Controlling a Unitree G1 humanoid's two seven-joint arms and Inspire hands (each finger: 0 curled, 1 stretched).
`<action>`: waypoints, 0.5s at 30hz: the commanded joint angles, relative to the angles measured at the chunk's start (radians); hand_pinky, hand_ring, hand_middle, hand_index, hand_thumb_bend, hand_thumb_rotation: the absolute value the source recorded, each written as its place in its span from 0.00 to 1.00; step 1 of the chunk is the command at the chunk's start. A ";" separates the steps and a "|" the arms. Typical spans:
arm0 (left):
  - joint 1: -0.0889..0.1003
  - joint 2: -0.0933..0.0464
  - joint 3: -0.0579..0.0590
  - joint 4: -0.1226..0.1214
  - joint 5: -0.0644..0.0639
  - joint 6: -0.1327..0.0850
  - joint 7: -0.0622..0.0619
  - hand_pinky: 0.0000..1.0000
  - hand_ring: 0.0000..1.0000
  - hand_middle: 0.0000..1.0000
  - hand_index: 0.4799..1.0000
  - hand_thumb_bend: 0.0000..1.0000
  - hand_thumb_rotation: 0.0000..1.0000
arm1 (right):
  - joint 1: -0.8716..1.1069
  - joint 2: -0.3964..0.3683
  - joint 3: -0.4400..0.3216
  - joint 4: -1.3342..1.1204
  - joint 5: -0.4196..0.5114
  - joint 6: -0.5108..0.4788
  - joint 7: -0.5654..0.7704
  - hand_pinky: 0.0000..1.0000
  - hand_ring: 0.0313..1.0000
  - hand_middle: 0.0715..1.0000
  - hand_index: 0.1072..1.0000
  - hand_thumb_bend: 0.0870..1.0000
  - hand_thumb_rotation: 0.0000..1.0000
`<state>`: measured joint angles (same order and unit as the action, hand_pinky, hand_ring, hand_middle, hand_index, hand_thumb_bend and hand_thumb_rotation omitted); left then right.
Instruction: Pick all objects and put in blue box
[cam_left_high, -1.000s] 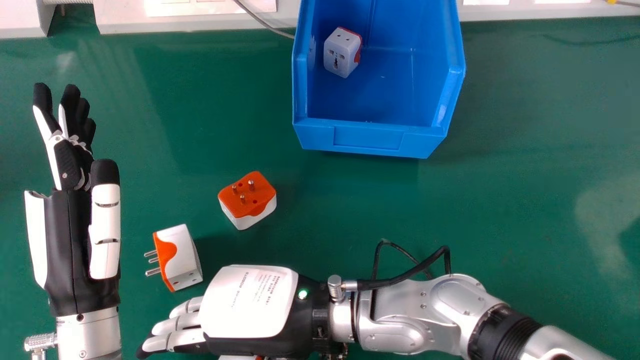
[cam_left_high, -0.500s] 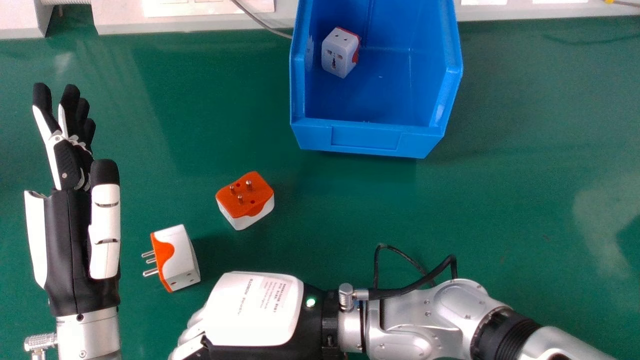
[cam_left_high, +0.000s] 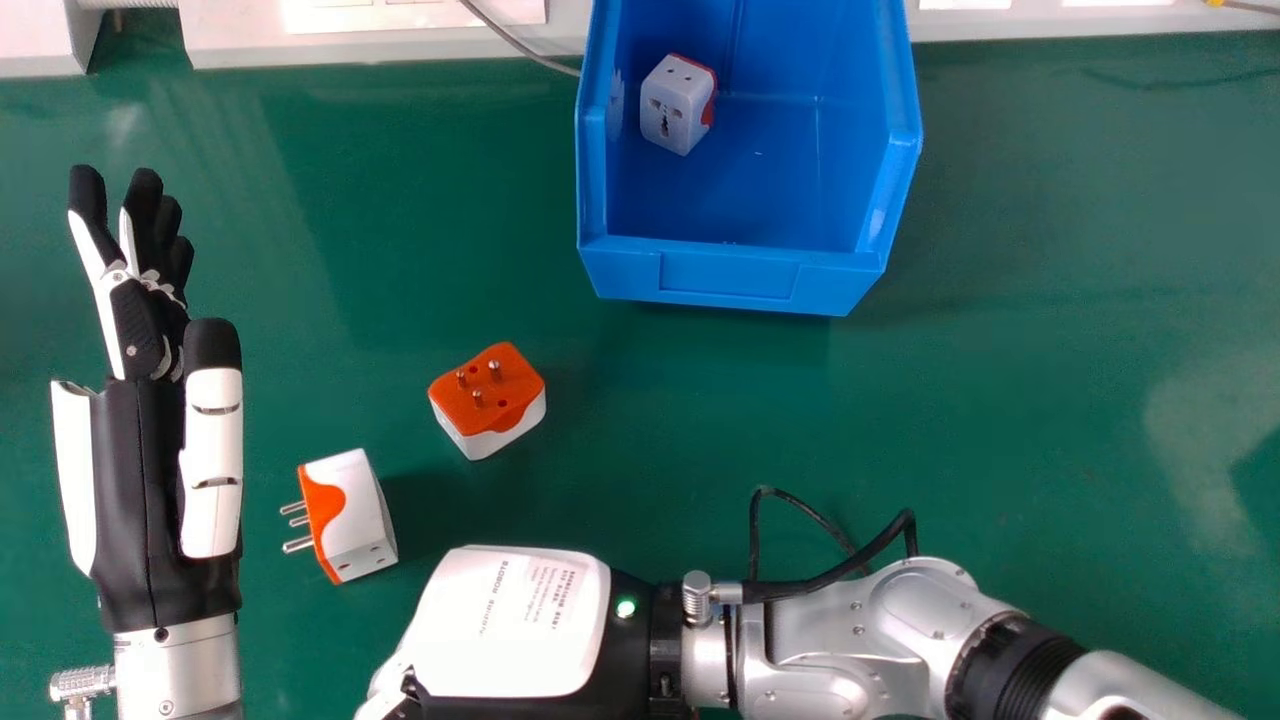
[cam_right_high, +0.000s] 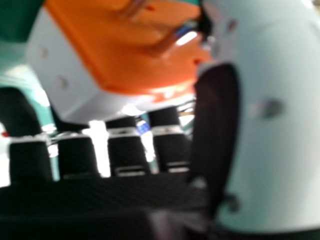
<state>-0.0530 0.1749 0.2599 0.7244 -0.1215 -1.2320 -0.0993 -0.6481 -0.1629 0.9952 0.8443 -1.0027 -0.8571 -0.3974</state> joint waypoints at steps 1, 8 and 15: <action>-0.004 0.008 0.000 -0.018 -0.017 -0.021 -0.005 1.00 1.00 1.00 0.99 0.41 0.92 | -0.004 -0.008 0.003 0.010 -0.028 0.025 0.024 0.16 0.19 0.45 0.44 0.51 0.01; -0.001 0.008 0.001 -0.020 -0.027 -0.021 -0.017 1.00 1.00 1.00 0.99 0.41 0.92 | -0.015 -0.057 -0.034 -0.044 -0.022 0.026 0.030 0.10 0.13 0.44 0.43 0.50 0.00; 0.003 0.007 0.001 -0.022 -0.027 -0.023 -0.018 1.00 1.00 1.00 0.99 0.40 0.92 | 0.003 -0.163 -0.147 -0.172 0.058 0.000 0.116 0.08 0.11 0.43 0.42 0.49 0.00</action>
<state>-0.0498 0.1752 0.2604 0.7220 -0.1422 -1.2331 -0.1109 -0.6428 -0.2965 0.8895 0.7175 -0.9848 -0.8455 -0.2896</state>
